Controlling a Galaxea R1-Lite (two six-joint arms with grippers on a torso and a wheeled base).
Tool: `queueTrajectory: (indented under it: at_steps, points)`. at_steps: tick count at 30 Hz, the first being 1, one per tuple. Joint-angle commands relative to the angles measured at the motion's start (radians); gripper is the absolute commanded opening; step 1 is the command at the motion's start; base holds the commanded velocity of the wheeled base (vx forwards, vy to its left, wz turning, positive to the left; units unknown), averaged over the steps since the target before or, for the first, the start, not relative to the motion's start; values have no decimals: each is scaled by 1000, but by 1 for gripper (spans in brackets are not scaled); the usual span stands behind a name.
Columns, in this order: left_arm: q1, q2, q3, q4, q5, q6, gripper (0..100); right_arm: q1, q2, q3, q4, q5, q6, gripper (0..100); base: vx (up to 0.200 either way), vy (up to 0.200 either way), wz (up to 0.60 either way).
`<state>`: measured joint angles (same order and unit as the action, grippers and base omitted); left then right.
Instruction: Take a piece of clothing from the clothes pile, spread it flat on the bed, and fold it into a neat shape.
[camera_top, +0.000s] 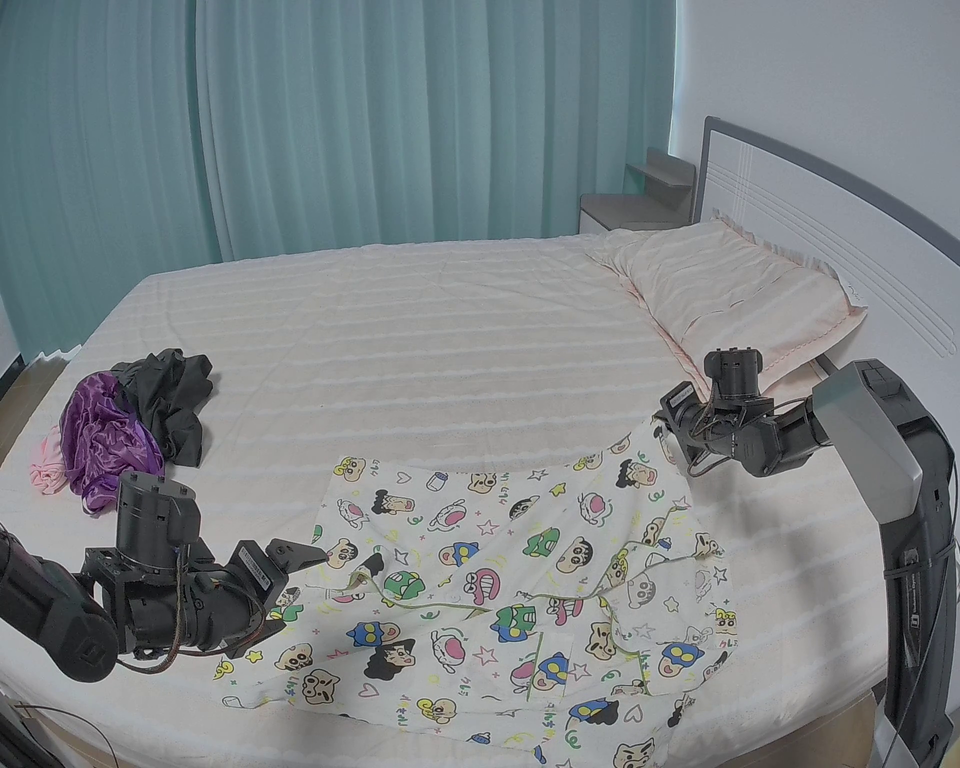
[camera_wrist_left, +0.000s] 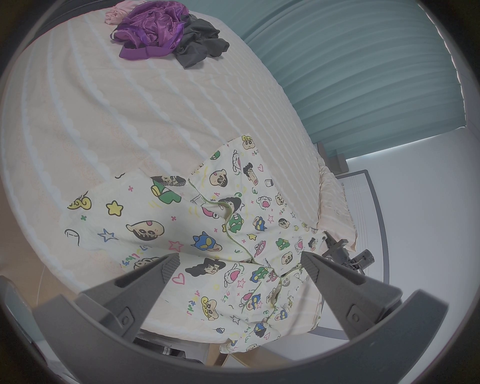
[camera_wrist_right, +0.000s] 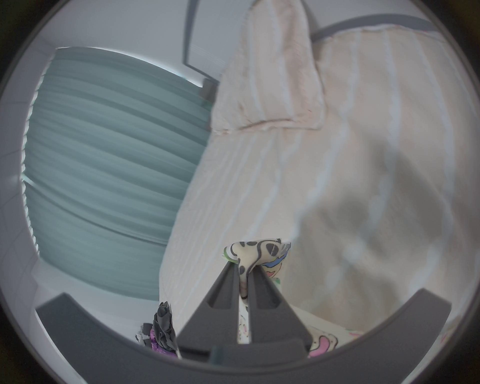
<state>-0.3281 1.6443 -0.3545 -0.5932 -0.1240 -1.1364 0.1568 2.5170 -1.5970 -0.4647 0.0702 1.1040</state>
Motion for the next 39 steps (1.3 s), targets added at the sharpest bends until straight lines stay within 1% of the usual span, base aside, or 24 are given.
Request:
queueTrajectory:
  at_steps: [1, 4, 5, 6, 7, 9, 10, 12, 13, 16, 18, 21, 26, 27, 28, 29, 30, 31, 33, 36, 39]
  points:
    - [0, 3, 0, 0, 1, 0, 100, 3, -49, 124, -163, -1, -112, 0, 0, 0, 0]
    - [-2, 5, 0, 0, 1, 0, 100, 13, -9, 187, -219, -1, -270, 0, 0, 0, 0]
    - [-2, 5, 0, 0, 1, 0, 100, 15, 6, 192, -221, -4, -306, 0, 0, 0, 0]
    - [-2, 5, 0, 0, 1, 0, 100, 15, 9, 192, -223, -4, -311, 0, 0, 0, 0]
    - [-2, 5, 0, 0, 1, 0, 100, 15, 39, 195, -224, -13, -352, 0, 0, 0, 0]
    - [-2, 5, 0, 0, 1, 0, 100, 7, 46, 190, -224, -17, -368, 0, 0, 0, 0]
    - [0, 5, 0, 0, 1, 0, 100, 3, 46, 190, -226, -20, -375, 100, 0, 0, 0]
    - [0, 5, 0, 0, 1, 0, 100, 3, 46, 190, -226, -20, -375, 100, 0, 0, 0]
    - [-2, 5, 0, 0, 1, 0, 100, -20, 43, 203, -262, -52, -412, 100, 0, 0, 0]
    - [-2, 5, 0, 0, 0, -2, 100, -34, 32, 224, -302, -70, -417, 100, 0, 0, 0]
    - [-2, 5, 0, -2, 1, -2, 100, -56, -10, 279, -335, -70, -424, 100, 0, 0, 0]
    - [-2, 3, 0, -2, 1, -3, 100, -74, -53, 324, -339, -70, -435, 100, 0, 0, 0]
    - [-22, -3, 5, -2, 3, -3, 100, -123, -167, 488, -341, -52, -489, 100, 0, 0, 0]
    - [-23, -3, 6, -2, 3, -3, 100, -128, -181, 511, -341, -43, -494, 100, 0, 0, 0]
    - [-29, -3, 8, -2, 3, -3, 100, -138, -211, 572, -341, -17, -501, 100, 0, 0, 0]
    - [-29, -3, 8, -2, 3, -3, 100, -138, -211, 572, -341, -17, -501, 100, 0, 0, 0]
    - [-31, -3, 8, -2, 3, -3, 100, -152, -241, 638, -341, 22, -510, 100, 0, 0, 0]
    - [-31, -3, 8, -2, 1, -3, 100, -166, -271, 721, -342, 76, -529, 100, 0, 0, 0]
    - [-31, -4, 8, -2, 3, -5, 100, -175, -293, 815, -350, 132, -564, 100, 0, 0, 0]
    - [-32, -3, 8, -7, 1, -6, 100, -178, -291, 914, -397, 184, -621, 100, 0, 0, 0]
    - [-37, -6, 9, -7, 3, -6, 100, -166, -264, 1025, -482, 223, -681, 100, 0, 0, 0]
